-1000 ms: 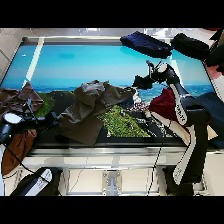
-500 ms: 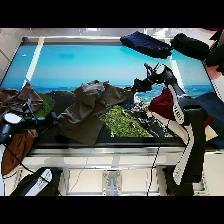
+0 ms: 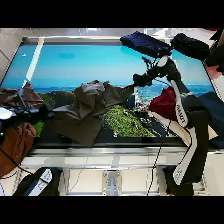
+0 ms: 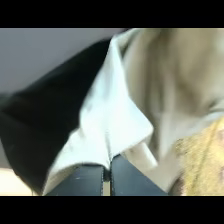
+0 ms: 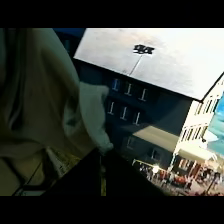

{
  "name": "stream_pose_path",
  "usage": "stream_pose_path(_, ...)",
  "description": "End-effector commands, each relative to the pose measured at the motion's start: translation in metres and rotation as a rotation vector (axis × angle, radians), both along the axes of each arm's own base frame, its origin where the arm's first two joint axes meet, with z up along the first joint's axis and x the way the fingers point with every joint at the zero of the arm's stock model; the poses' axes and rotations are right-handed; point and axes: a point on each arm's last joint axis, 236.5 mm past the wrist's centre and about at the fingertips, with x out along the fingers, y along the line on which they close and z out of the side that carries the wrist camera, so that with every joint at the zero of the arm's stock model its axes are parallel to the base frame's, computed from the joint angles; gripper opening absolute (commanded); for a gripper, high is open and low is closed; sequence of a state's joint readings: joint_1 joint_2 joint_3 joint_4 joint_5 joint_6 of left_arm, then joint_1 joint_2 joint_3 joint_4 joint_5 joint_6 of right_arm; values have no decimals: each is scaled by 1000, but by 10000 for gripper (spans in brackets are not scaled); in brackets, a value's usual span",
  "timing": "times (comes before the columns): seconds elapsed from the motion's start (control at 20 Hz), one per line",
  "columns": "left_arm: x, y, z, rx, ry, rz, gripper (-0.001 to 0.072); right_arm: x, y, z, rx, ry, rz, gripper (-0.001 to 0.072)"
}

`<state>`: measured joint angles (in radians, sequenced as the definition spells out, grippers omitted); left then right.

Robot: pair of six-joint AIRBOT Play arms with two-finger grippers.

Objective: Fold the shirts.

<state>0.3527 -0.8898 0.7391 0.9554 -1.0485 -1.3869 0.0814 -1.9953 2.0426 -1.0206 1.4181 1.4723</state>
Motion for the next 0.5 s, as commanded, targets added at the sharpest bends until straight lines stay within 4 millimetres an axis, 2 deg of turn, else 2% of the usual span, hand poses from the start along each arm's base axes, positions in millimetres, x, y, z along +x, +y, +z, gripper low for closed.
stream_pose_path(0.0,-1,-9,88,60,-164,-81,13,-41,-5,106,-9,-110,70,17)
stream_pose_path(0.15,-22,-18,169,158,-357,-118,13,-93,-4,223,-7,-347,109,17)
stream_pose_path(0.25,-40,-12,215,283,-475,-99,13,-140,-9,297,-5,-526,104,16)
stream_pose_path(0.3,-51,-1,233,366,-512,-69,13,-166,-15,331,-13,-620,93,16)
stream_pose_path(0.35,-64,17,251,458,-531,5,13,-189,-22,358,-29,-707,73,15)
stream_pose_path(0.45,-97,77,273,672,-474,206,10,-230,-44,408,-85,-890,-4,14)
